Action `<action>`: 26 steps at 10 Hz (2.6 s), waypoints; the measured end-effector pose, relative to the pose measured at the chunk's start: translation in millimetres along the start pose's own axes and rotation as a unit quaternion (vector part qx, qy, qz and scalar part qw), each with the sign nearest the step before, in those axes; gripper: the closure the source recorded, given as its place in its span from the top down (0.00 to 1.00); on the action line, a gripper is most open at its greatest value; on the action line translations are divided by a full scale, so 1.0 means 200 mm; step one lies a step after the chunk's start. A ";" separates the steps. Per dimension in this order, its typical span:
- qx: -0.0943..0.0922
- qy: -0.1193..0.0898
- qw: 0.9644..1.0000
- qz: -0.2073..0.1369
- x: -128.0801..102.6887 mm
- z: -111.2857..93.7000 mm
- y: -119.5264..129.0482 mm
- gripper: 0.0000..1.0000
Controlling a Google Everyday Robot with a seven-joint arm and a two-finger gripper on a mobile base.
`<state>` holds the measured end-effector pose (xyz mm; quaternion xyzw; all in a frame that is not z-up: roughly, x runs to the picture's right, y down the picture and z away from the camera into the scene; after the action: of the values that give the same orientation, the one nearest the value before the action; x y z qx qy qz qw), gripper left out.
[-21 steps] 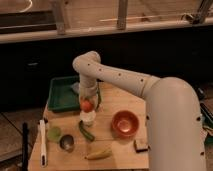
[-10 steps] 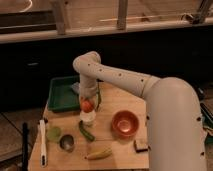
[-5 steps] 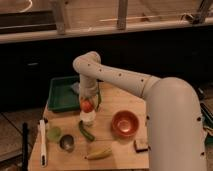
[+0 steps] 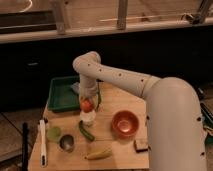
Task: Place apple in paper cup
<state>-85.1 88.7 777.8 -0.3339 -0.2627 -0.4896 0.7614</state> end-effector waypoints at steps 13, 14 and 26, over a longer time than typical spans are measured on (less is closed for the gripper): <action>0.001 0.001 1.000 0.006 0.00 0.00 0.00 0.44; 0.001 0.000 1.000 0.007 0.00 0.00 0.00 0.44; -0.010 0.005 1.000 -0.009 -0.04 -0.02 -0.01 0.80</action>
<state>-89.4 89.8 770.9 -0.3363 -0.2569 -0.5004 0.7553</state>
